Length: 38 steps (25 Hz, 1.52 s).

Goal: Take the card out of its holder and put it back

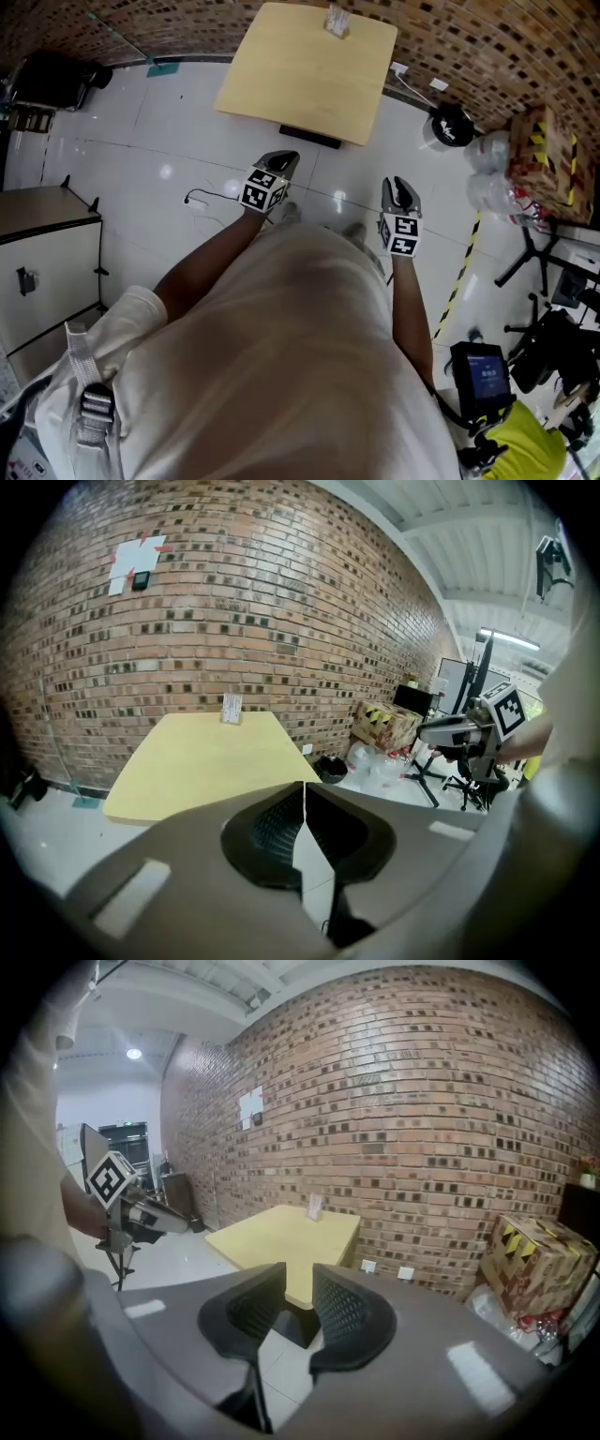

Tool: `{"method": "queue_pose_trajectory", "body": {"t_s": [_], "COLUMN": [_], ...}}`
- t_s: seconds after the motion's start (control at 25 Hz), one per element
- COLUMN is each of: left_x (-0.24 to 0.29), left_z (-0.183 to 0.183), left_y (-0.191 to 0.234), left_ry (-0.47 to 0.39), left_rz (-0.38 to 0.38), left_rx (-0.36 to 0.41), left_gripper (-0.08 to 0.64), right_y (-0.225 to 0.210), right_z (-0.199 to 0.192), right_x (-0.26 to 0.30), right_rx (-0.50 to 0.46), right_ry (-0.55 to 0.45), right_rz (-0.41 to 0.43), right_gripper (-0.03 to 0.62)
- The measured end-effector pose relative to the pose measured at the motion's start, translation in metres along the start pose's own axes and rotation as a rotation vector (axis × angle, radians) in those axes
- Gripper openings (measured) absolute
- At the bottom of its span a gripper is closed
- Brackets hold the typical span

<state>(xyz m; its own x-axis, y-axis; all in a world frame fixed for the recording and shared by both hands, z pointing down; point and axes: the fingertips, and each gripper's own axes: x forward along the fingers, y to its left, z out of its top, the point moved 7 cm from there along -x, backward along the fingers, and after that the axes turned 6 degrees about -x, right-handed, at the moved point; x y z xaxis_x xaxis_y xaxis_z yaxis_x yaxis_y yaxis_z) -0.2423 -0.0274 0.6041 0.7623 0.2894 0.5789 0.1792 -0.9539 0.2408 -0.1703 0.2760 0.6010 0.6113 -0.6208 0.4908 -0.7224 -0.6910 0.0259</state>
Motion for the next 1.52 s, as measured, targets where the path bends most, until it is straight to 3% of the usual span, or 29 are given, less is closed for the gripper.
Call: {"method": "queue_pose_trajectory", "body": {"t_s": [0.48,0.72,0.8,0.96,1.32,1.52], "left_x": [-0.016,-0.024,-0.024,-0.02,-0.003,0.011], "left_z": [0.094,0.116,0.117,0.106,0.102,0.104], "left_y": [-0.007,-0.021,-0.024,-0.025,-0.034,-0.051], "left_ry": [-0.201,-0.245,-0.247,-0.216,-0.172,-0.155], "left_rz": [-0.077,-0.127,-0.137,-0.144,-0.207,-0.265], "left_rx": [-0.048,-0.035,-0.023,-0.016,0.004,0.023], "left_gripper": [0.029,0.029,0.029,0.029,0.029,0.04], "right_y": [-0.02,-0.027,-0.026,-0.013,-0.01,-0.021], "right_z": [0.072,0.095,0.097,0.094,0.106,0.103], "right_x": [-0.035,-0.055,-0.059,-0.064,-0.095,-0.114], "right_rx": [0.05,0.094,0.098,0.03,-0.001,0.038], "right_ry": [-0.101,-0.147,-0.147,-0.077,-0.119,-0.15], "right_rz": [-0.008,-0.028,-0.03,-0.014,-0.078,-0.147], "right_gripper": [0.094,0.092,0.092,0.014,0.002,0.002]}}
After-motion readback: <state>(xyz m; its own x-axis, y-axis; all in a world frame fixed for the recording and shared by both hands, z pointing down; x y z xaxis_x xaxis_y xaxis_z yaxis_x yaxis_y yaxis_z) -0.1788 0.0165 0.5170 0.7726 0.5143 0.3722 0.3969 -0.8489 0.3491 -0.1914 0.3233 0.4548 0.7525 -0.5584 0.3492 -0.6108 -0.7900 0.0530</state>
